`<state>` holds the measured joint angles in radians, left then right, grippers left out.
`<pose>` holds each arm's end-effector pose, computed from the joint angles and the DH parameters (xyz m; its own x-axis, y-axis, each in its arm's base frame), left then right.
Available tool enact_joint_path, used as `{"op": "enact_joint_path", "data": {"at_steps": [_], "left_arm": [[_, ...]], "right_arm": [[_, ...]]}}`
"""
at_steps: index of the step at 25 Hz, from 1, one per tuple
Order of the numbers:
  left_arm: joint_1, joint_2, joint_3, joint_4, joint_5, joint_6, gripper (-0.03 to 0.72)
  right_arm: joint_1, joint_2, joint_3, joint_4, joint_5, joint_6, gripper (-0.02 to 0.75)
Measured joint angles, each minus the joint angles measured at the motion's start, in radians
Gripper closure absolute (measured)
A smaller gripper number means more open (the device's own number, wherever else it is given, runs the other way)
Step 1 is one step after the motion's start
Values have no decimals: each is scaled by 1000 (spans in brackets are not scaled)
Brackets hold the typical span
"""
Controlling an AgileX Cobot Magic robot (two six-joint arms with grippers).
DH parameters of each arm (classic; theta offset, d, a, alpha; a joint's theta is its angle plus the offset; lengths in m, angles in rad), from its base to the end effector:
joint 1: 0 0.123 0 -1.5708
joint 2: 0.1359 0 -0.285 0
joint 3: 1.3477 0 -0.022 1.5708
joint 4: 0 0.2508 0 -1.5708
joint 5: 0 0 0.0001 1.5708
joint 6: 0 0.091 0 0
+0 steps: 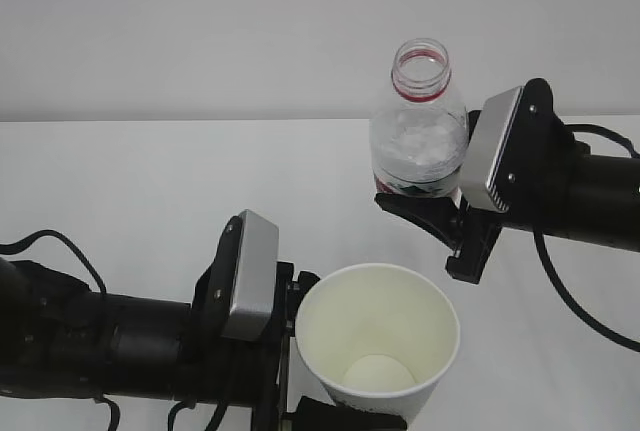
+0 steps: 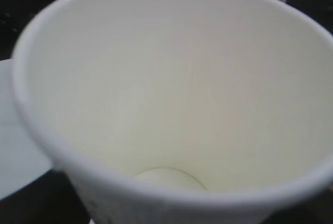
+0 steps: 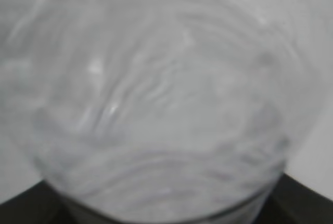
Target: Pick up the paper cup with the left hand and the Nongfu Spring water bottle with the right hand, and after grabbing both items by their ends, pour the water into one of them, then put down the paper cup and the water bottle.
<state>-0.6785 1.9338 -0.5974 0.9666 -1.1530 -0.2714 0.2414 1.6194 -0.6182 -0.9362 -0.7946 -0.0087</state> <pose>0.1852 -0.2372 0.1221 -0.0040 0.2208 -0.9753 0.9999 0.0119 -0.0014 0.2713 0.1206 0.1909 0.2452 -0.5260 -0.8144 -0.7589 0.4186 -0.4988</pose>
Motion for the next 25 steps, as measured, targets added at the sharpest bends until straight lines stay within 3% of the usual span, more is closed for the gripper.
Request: {"op": "enact_joint_path", "data": {"at_steps": [25], "left_arm": [[0,0,0,16,0,-6,97]], "right_arm": [[0,0,-2,92,-59,-374,253]]}}
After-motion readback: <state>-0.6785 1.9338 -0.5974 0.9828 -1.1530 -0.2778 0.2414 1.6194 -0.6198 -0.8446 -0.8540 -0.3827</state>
